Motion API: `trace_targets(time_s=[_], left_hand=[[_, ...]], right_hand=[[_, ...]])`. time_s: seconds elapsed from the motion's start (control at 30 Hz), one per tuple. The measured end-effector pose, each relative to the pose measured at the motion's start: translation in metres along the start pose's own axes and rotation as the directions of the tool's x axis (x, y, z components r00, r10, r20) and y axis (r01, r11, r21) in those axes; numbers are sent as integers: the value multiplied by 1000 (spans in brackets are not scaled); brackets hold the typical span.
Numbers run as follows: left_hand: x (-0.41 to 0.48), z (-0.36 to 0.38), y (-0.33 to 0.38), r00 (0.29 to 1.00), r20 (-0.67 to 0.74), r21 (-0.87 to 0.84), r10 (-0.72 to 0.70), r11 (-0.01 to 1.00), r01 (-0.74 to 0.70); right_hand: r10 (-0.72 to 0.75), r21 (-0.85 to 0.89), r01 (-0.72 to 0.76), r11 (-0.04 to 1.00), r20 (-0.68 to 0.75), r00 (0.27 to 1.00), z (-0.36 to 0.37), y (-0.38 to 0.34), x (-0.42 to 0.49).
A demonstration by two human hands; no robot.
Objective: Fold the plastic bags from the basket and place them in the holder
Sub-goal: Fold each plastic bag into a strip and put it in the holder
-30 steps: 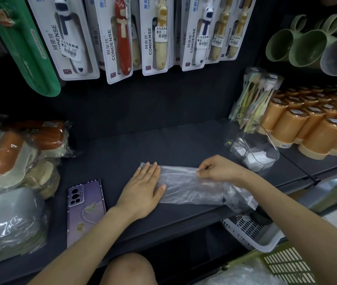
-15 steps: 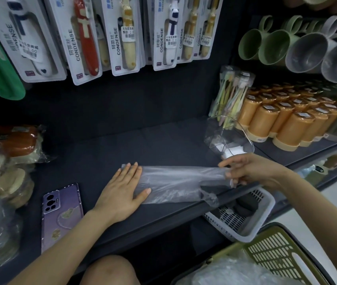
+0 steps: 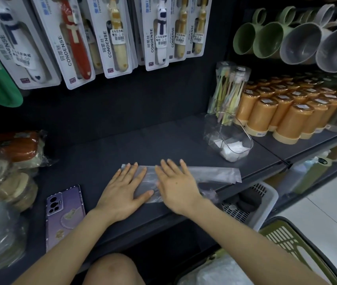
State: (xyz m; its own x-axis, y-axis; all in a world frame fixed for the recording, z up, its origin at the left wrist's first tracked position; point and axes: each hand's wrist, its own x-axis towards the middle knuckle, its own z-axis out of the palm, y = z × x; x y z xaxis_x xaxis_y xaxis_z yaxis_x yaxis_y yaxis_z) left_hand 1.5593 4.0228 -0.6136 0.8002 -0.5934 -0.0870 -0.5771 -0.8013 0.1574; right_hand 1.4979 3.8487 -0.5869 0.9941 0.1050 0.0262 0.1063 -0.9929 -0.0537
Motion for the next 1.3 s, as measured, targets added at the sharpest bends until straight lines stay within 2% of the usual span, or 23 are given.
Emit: trace_targets(time_s=[0.03,0.07,0.13,0.2,0.3,0.37,0.43,0.53,0.57,0.63,0.7,0.9,0.93,1.0,1.07,1.1,1.23,1.3], left_hand=[[0,0,0,1000,4,0,1,1000,-1],[0,0,0,1000,4,-2,1,1000,-1],[0,1,0,1000,-1,-9,0,1000,0],[0,2,-1,1000,-5,-7,-2,1000,2],[0,3,-1,1000,-8,-1,-9,1000,9],[0,3,0,1000,-7,1,-11,1000,11],[0,2,0,1000,-4,4,-10,1000,10],[0,2,0,1000,-5,3,-15,1000,15],[0,2,0,1000,-5,-2,-18,1000,18],[0,2,0,999,-4,-14,-33,999,33],[0,1,0,998,-3,-19,-61,998,61],[0,2,-1,998,-7,-11,-62,998,62],[-1,2,-1,998,-3,-7,-61,998,61],[-1,2,-1,998,6,0,-61,998,61],[0,1,-2,998,25,-8,-65,998,65],[1,1,-2,997,30,-27,-66,997,67],[1,-8,-3,995,15,-241,-97,965,98],[-5,-14,-4,991,-94,-319,-95,946,60]], right_hand=[[19,-7,-18,1000,74,997,8,2,-2],[36,5,-37,999,79,996,16,7,-6],[61,-28,-60,998,20,998,27,24,-16],[153,-21,-154,988,-47,987,27,46,-31],[306,-43,-303,952,60,950,20,89,-57],[356,-42,-354,934,58,933,8,101,-65],[356,-26,-355,934,11,935,0,85,-55],[223,-22,-227,974,-125,967,0,31,-24],[148,-33,-152,988,-111,983,5,14,-14],[77,-45,-75,996,33,997,19,-5,-4],[89,8,-90,996,86,992,25,2,-8],[274,-14,-274,962,-8,962,22,74,-50],[260,-11,-262,965,-69,963,18,74,-54],[96,17,-94,995,-259,961,15,66,-59],[-114,10,133,991,-453,884,23,57,-58],[-167,29,210,977,-502,848,27,55,-57],[-222,87,308,948,-514,828,30,56,-48],[-184,135,283,950,-491,852,27,57,-45]])
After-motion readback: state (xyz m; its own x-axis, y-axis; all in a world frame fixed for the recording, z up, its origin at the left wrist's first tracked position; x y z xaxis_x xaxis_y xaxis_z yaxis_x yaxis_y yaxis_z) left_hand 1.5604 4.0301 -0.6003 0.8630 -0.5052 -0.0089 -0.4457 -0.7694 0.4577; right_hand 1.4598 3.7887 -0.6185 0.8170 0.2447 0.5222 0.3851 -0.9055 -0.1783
